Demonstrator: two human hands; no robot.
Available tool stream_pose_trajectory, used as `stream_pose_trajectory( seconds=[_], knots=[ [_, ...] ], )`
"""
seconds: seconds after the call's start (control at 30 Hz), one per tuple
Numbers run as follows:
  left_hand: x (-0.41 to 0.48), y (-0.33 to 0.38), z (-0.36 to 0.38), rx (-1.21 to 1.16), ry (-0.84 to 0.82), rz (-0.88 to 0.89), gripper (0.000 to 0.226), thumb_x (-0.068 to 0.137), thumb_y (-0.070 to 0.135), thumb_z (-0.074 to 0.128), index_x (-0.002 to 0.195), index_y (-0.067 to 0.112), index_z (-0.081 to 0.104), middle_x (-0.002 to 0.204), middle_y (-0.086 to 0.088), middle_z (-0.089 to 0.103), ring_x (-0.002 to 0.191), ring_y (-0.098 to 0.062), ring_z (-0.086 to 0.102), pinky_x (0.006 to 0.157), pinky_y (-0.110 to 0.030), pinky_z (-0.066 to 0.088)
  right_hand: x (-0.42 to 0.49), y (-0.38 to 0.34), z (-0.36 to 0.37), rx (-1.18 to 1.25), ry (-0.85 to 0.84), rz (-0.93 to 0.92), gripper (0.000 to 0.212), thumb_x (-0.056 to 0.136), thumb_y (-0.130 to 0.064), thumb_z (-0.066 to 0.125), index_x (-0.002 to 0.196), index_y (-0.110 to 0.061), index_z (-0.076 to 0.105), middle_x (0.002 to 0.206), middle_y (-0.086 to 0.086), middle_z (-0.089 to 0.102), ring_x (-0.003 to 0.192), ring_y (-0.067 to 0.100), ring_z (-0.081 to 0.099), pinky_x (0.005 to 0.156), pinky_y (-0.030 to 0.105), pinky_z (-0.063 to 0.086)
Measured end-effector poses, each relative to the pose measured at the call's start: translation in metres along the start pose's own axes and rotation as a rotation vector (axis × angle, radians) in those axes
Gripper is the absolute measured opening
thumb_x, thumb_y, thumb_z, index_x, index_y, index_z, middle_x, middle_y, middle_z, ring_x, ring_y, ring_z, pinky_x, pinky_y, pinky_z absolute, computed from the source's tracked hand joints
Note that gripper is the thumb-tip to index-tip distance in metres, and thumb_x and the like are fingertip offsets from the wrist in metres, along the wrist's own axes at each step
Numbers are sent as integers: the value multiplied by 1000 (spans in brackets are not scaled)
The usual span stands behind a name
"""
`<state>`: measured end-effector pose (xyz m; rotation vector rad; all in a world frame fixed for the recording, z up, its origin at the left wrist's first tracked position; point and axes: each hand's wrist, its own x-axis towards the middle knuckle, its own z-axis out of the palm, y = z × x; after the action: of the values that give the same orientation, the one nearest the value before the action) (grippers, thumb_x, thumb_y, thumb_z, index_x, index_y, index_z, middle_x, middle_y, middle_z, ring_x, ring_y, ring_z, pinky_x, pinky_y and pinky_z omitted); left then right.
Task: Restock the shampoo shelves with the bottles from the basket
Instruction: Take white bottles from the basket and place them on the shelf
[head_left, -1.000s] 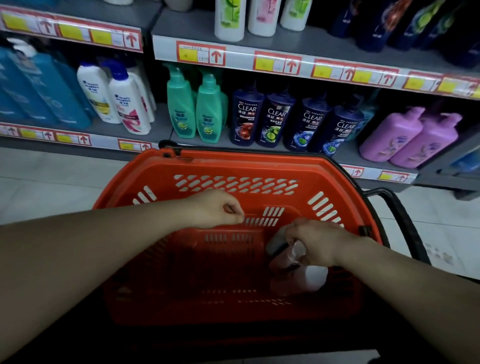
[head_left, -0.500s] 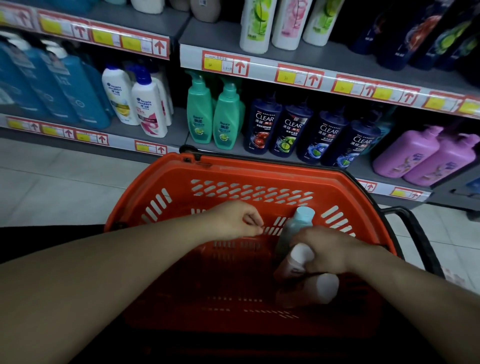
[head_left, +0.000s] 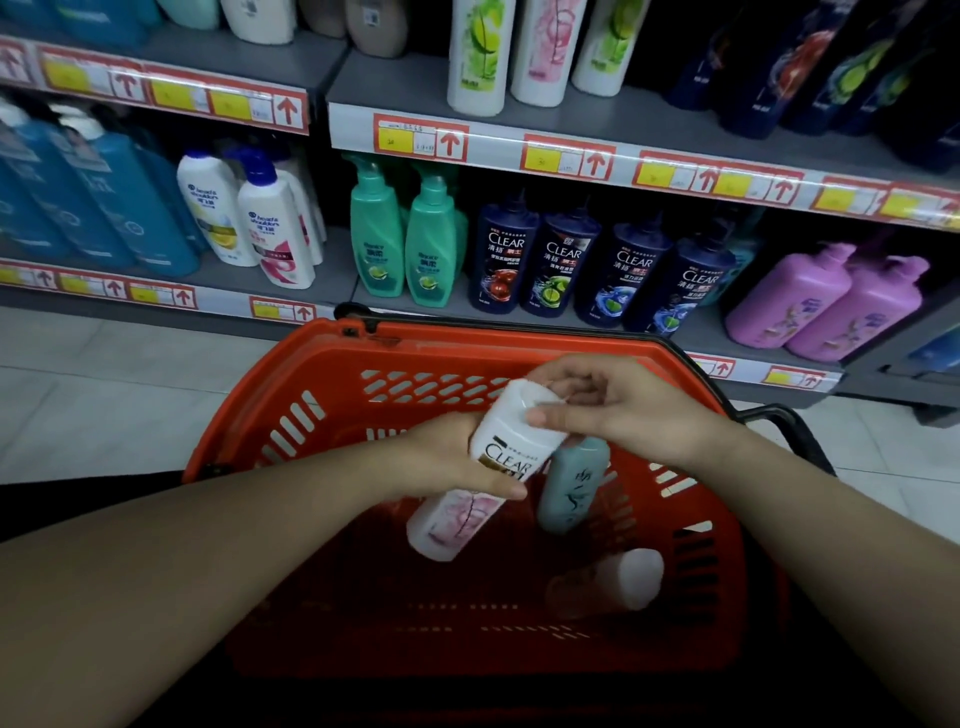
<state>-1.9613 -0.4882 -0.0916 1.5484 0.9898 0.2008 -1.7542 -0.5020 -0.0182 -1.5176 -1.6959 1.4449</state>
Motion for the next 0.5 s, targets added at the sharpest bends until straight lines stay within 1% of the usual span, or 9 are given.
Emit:
stream_pose_trajectory(
  seconds=[0.07, 0.13, 0.2, 0.27, 0.4, 0.47, 0.5],
  knots=[
    [-2, 5, 0, -113, 36, 9, 45, 70, 22, 85, 110, 25, 66, 104, 1, 74, 100, -14, 69, 92, -34, 55, 0, -2, 4, 121, 53, 3, 34, 80, -13, 77, 112, -10, 67, 106, 15, 72, 92, 20, 70, 78, 30, 59],
    [-3, 11, 1, -187, 25, 47, 46, 73, 16, 82, 116, 23, 65, 109, -2, 72, 104, -15, 68, 93, -34, 54, -2, -2, 10, 186, 19, 8, 37, 81, -3, 75, 116, -7, 65, 102, 9, 73, 91, 15, 71, 75, 24, 58],
    [-5, 16, 4, -230, 24, 81, 54, 75, 12, 80, 123, 28, 61, 117, 2, 70, 109, -12, 65, 94, -31, 53, -6, 1, 16, 216, -1, 26, 44, 79, 4, 75, 121, -5, 64, 108, 4, 74, 98, 13, 71, 79, 18, 55],
    [-7, 18, 6, -247, 44, 92, 61, 74, 11, 81, 127, 30, 58, 121, 5, 68, 112, -8, 64, 97, -30, 52, -9, 2, 18, 256, 9, 39, 44, 79, 5, 75, 121, -4, 65, 113, 7, 74, 102, 16, 71, 82, 19, 54],
    [-10, 32, -6, -197, 37, 122, 56, 72, 11, 82, 121, 28, 62, 115, 9, 71, 111, -7, 63, 92, -26, 52, -13, -7, 10, 293, 15, 49, 42, 79, 5, 75, 118, -5, 67, 111, 8, 75, 102, 16, 71, 83, 20, 54],
    [-15, 44, -17, -169, 4, 168, 63, 73, 14, 82, 129, 29, 56, 123, 10, 67, 118, -7, 60, 96, -29, 51, -13, -18, 3, 295, 15, 38, 44, 78, 0, 77, 120, -9, 67, 113, 6, 75, 107, 18, 70, 88, 24, 54],
    [-19, 50, -24, -144, 7, 187, 67, 73, 19, 83, 132, 33, 53, 126, 14, 65, 121, -4, 57, 99, -28, 49, -12, -24, 0, 300, 25, 22, 47, 78, -4, 79, 122, -11, 67, 115, 5, 74, 109, 18, 69, 92, 28, 54]
  ],
)
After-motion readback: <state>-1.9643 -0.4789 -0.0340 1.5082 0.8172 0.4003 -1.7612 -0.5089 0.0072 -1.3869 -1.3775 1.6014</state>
